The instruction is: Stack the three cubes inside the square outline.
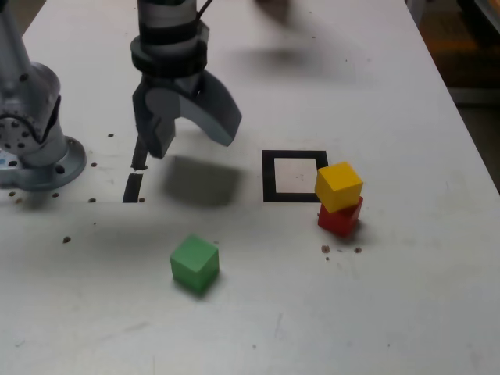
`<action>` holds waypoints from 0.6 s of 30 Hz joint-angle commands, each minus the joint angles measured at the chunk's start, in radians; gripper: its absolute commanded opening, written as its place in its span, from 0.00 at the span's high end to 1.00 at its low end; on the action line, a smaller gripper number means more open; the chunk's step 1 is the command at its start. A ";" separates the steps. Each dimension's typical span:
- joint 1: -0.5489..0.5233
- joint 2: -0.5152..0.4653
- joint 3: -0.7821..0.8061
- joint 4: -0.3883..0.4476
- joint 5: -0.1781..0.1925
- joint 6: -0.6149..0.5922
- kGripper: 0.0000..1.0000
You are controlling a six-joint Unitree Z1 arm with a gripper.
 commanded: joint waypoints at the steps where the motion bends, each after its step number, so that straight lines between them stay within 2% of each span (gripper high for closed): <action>1: -0.017 -0.008 -0.038 0.018 0.018 0.002 0.01; 4: -0.040 -0.002 -0.090 0.045 0.035 0.001 0.01; 7: -0.048 0.016 -0.127 0.055 0.027 -0.002 0.01; 18: -0.117 0.149 -0.391 0.068 -0.091 0.019 0.02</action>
